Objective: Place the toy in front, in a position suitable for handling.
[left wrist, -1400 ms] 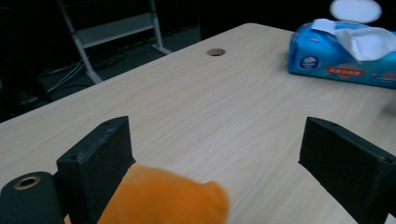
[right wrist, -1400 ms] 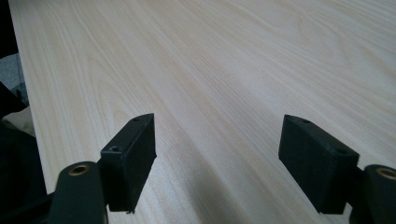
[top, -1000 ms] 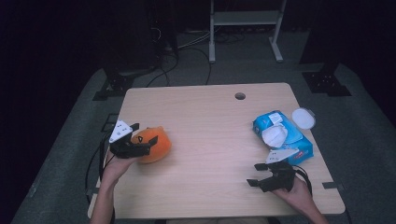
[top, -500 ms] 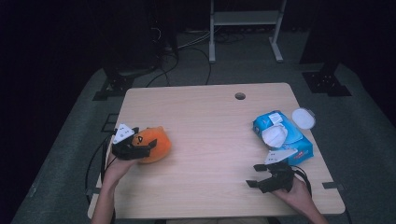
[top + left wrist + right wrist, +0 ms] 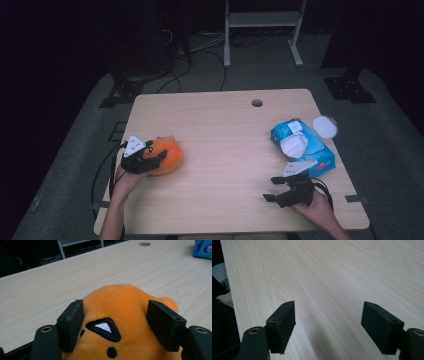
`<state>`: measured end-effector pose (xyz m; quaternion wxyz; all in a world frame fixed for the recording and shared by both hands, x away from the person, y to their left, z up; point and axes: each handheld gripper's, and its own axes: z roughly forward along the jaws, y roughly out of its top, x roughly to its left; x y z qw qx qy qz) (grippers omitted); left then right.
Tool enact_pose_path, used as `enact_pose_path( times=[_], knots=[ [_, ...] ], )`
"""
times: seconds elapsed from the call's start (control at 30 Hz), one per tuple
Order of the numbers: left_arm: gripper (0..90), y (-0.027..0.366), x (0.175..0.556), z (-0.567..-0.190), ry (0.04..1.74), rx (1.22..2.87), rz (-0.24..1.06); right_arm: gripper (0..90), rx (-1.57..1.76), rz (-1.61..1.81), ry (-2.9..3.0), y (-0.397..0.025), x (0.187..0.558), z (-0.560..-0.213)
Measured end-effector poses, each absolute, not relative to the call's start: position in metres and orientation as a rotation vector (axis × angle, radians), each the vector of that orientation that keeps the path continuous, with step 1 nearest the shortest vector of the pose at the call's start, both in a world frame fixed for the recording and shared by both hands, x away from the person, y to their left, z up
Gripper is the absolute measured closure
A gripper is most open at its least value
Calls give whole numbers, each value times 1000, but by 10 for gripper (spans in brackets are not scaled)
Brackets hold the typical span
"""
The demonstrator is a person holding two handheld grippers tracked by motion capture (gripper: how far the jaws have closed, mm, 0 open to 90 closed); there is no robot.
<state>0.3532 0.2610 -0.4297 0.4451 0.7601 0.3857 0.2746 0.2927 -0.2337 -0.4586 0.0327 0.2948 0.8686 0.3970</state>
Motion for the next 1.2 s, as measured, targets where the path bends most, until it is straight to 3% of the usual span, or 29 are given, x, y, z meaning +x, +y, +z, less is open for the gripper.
enact_pose_path(
  times=[0.5, 1.2],
  knots=[
    [534, 259, 352, -428, 976, 1913, 720, 268, 894, 1212, 2682, -233, 292, -458],
    [585, 258, 344, -405, 900, 1781, 611, 272, 894, 1210, 2683, -233, 292, -458]
  ],
)
